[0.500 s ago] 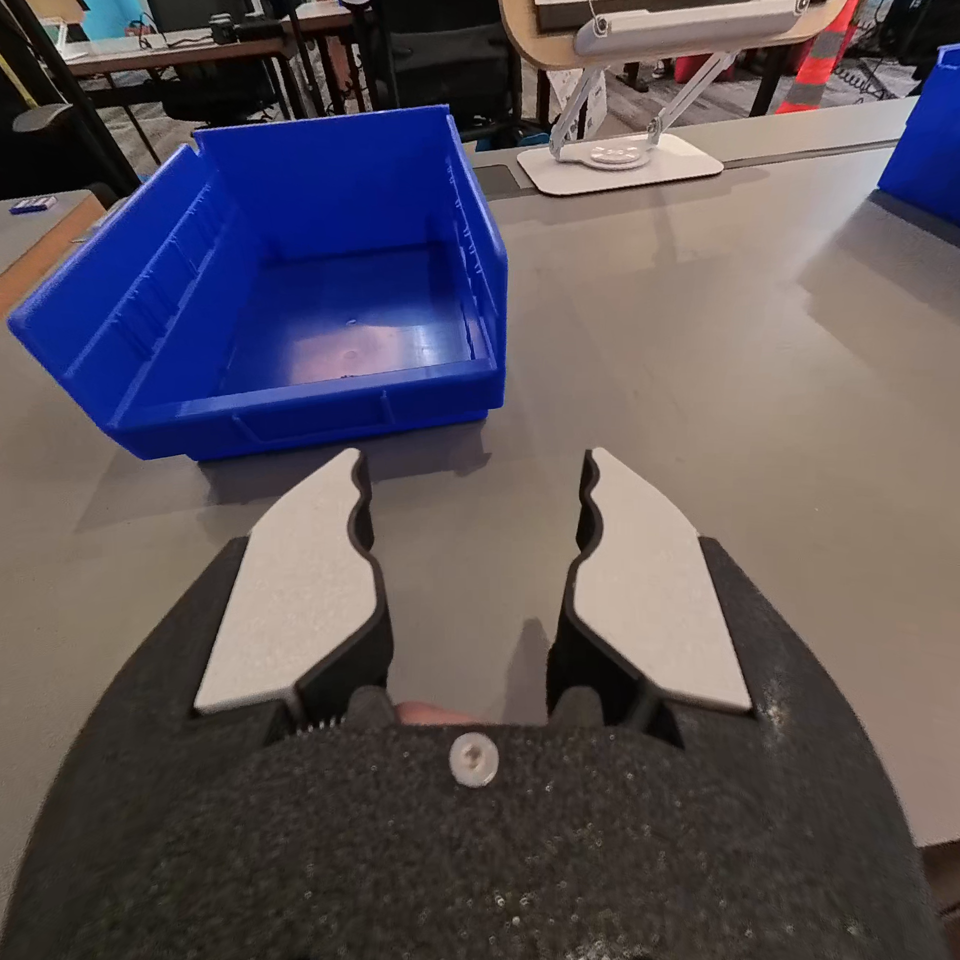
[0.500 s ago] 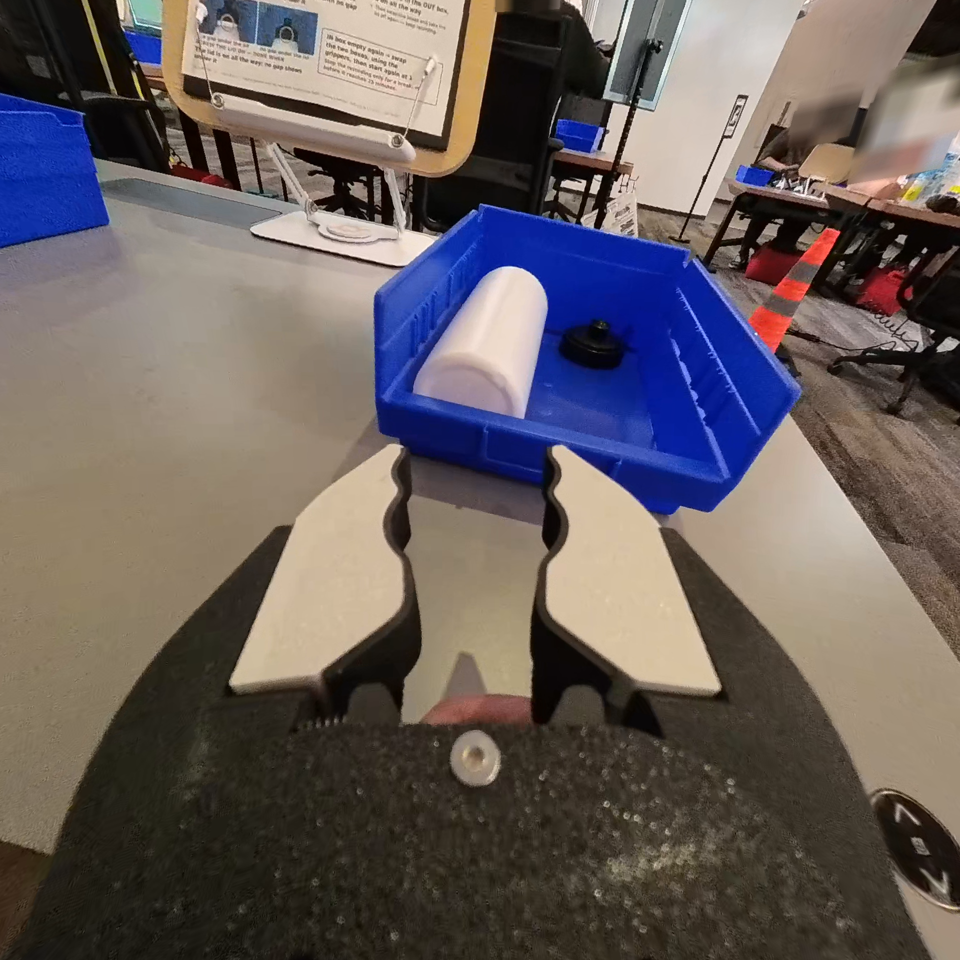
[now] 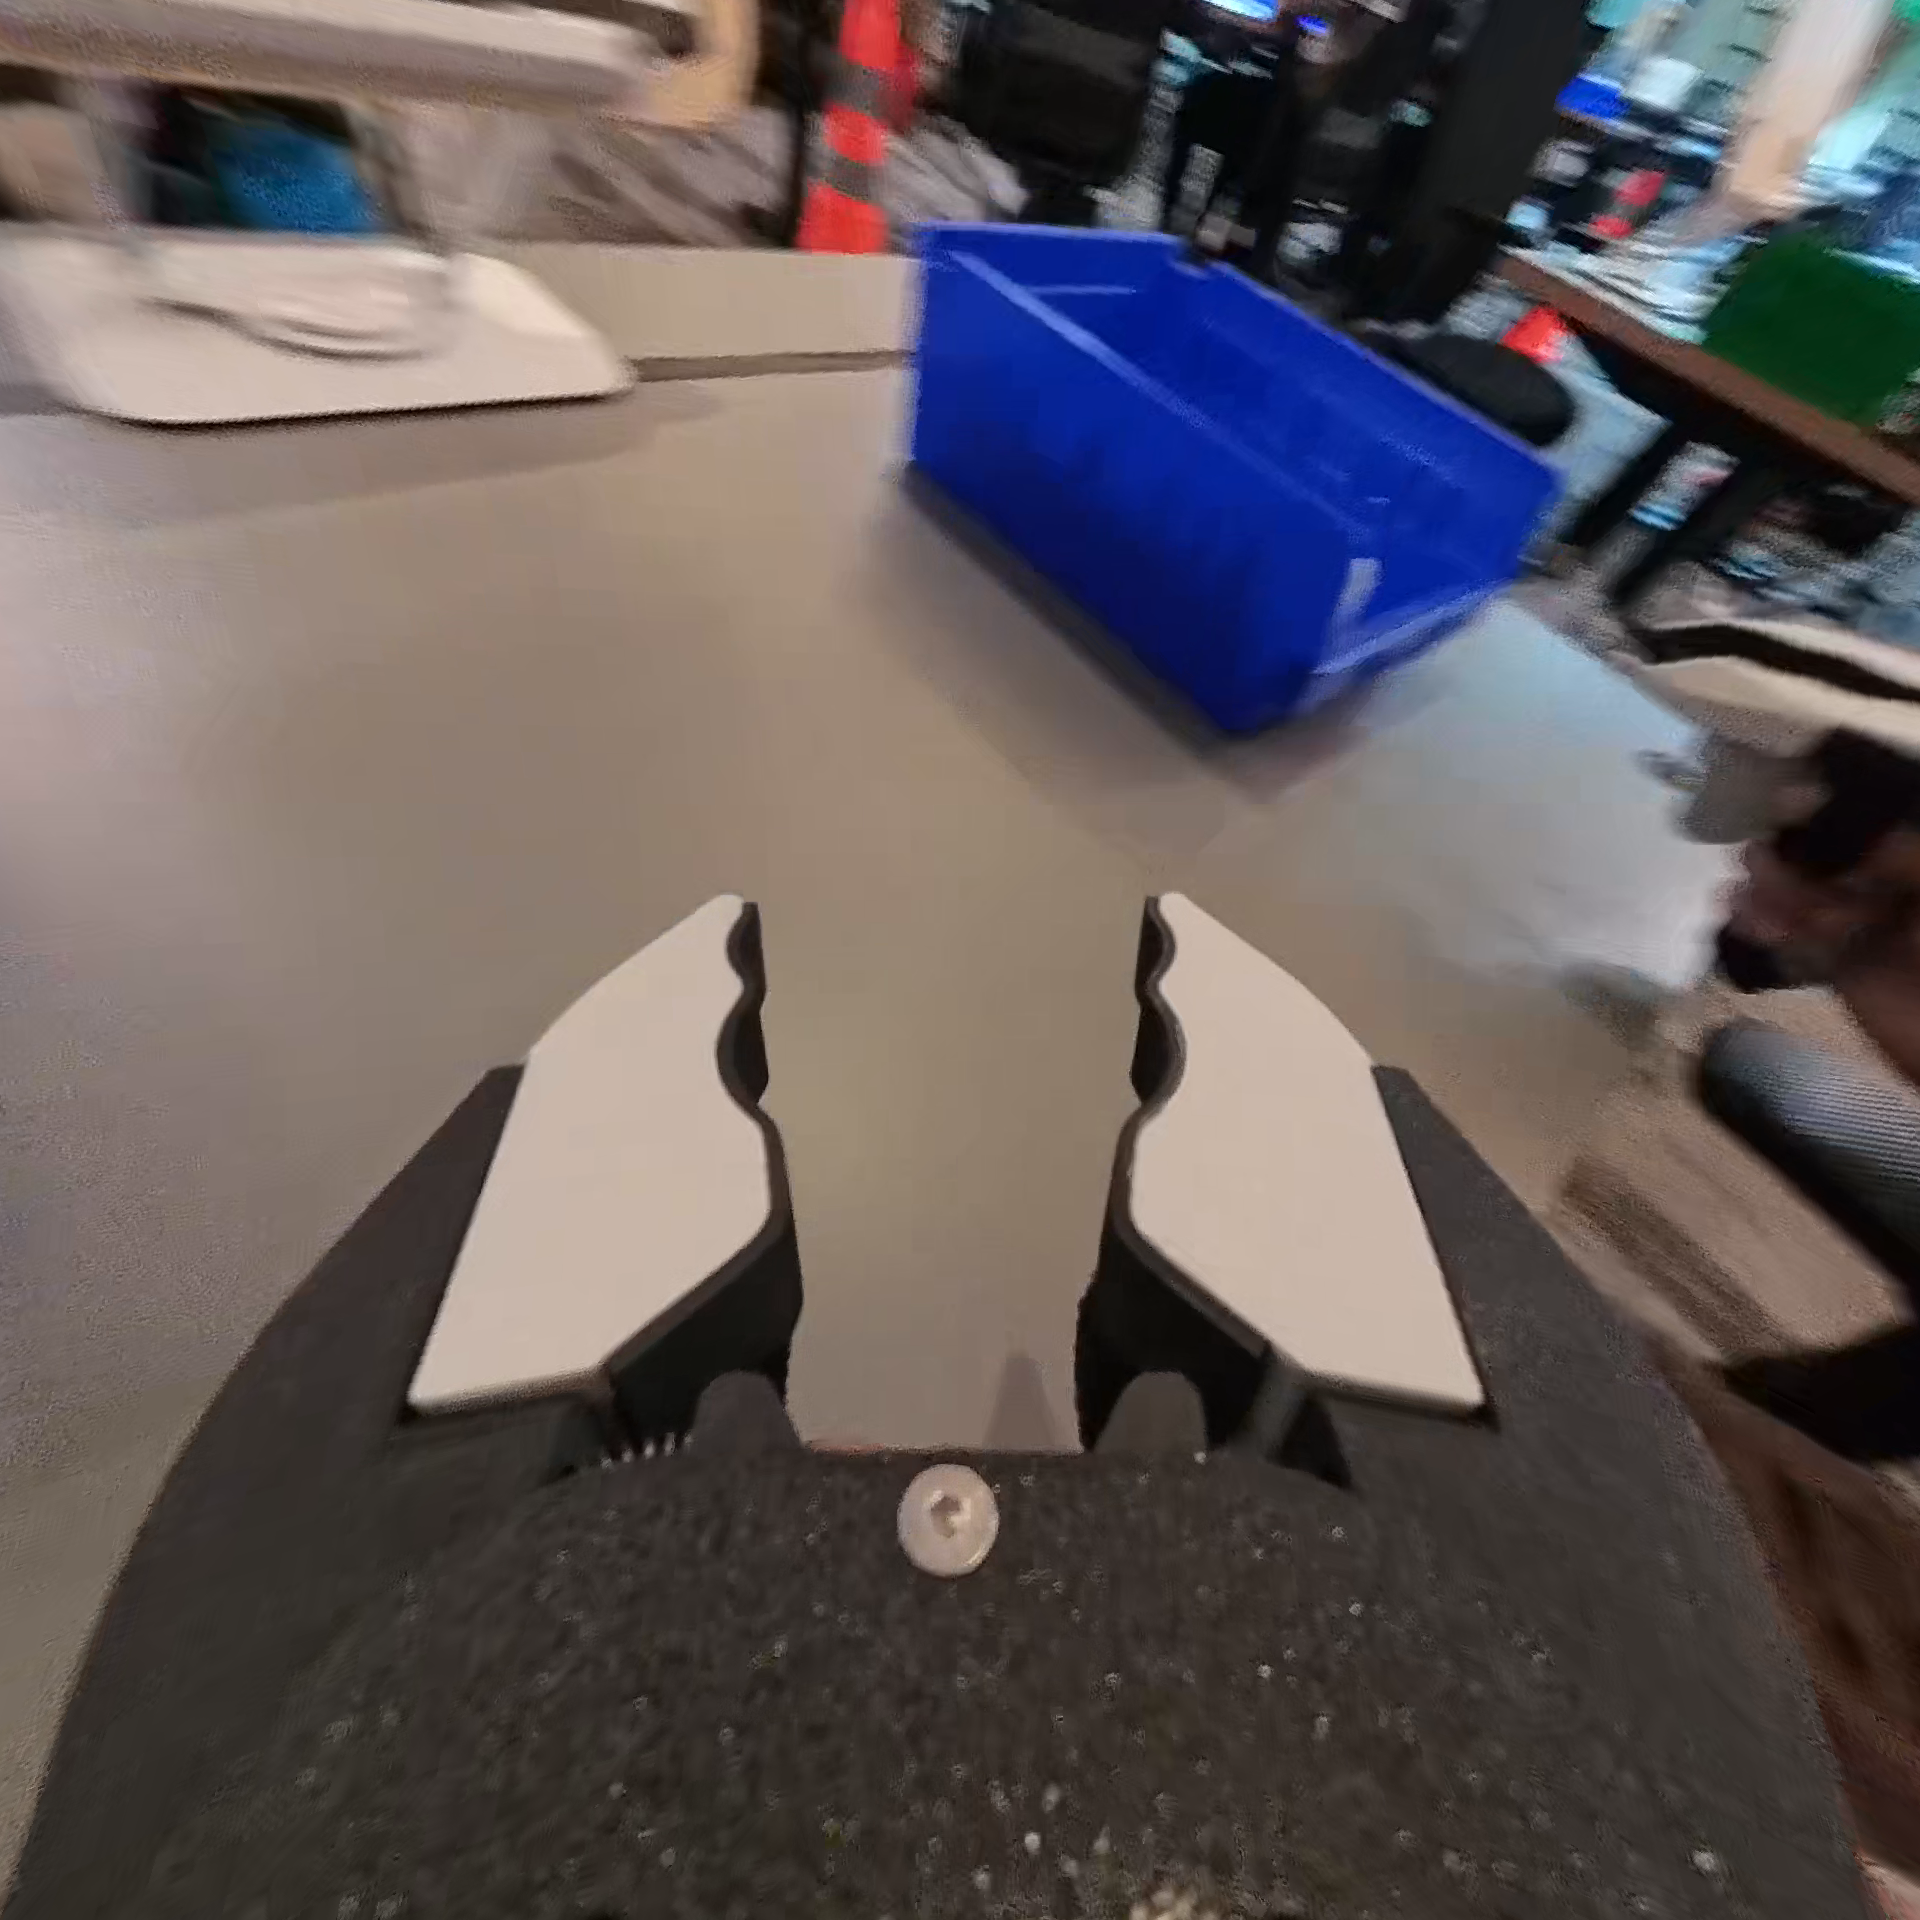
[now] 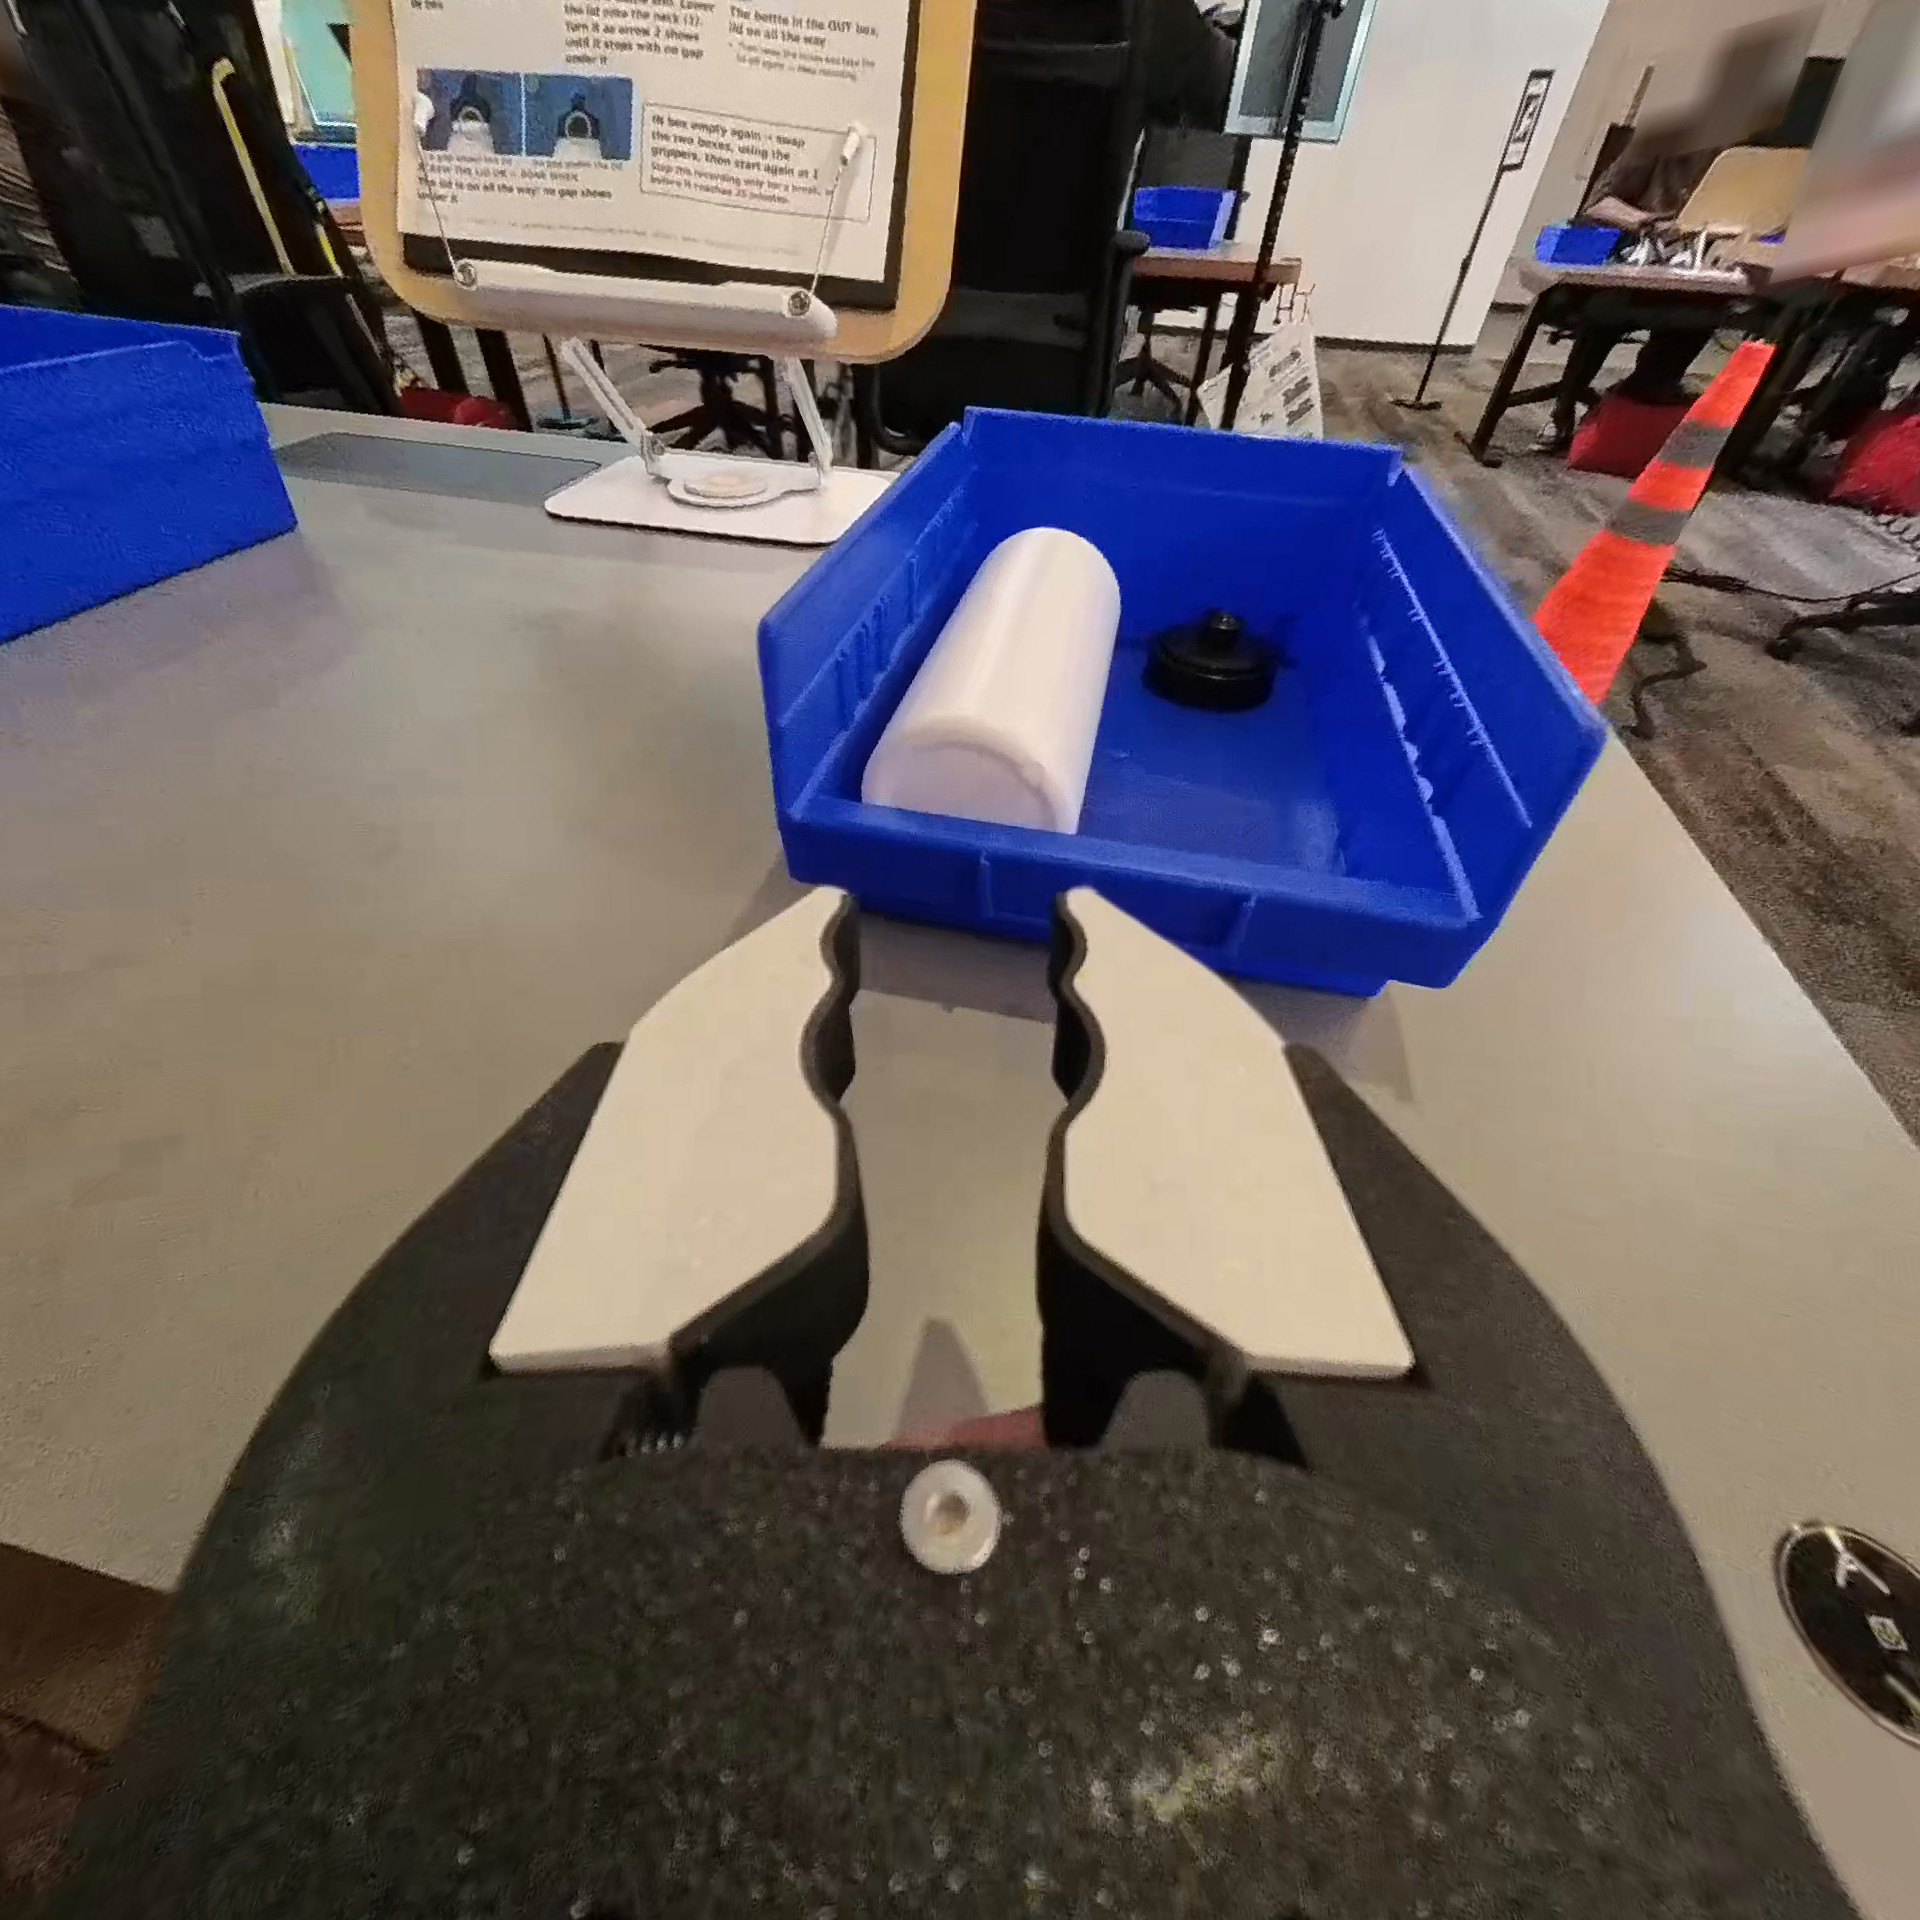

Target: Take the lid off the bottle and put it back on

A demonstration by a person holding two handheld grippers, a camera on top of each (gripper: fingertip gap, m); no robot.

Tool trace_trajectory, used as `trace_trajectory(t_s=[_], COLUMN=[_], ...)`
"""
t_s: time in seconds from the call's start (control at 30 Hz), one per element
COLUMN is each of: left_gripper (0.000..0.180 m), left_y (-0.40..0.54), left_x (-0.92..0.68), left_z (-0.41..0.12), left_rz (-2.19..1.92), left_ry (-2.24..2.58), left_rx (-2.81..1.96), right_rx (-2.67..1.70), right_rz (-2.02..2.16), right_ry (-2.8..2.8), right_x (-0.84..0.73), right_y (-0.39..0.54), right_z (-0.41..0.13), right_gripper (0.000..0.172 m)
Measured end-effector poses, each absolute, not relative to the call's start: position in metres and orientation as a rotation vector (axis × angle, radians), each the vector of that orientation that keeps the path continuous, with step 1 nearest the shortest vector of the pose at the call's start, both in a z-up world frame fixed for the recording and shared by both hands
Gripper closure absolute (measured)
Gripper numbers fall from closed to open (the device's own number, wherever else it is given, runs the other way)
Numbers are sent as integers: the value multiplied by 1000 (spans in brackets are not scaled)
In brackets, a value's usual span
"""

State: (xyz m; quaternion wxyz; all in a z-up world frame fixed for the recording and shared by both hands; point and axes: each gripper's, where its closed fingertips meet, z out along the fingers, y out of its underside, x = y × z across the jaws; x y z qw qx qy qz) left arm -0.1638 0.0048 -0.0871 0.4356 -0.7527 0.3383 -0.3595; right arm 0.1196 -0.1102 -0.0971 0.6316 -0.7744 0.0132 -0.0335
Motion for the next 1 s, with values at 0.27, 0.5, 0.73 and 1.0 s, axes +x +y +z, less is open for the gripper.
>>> trace_trajectory(t_s=[0.27, 0.5, 0.73, 1.0], left_gripper=[104, 160, 176, 176], left_y=[-6, 30, 24, -17], left_x=[43, 87, 24, -5], left_z=[-92, -117, -117, -116], left_rz=[-828, -634, -488, -540], left_ry=[1069, 890, 670, 716], left_rx=[-1788, -1894, -1942, -1903], right_rx=[-1751, -1761, -1932, -1911], right_rz=[-33, -67, -272, -394], right_ry=[85, 115, 272, 468], right_x=[127, 138, 159, 169], right_y=[-112, -116, -108, -113], right_z=[-97, -103, -134, -132], right_gripper=[137, 138, 102, 165])
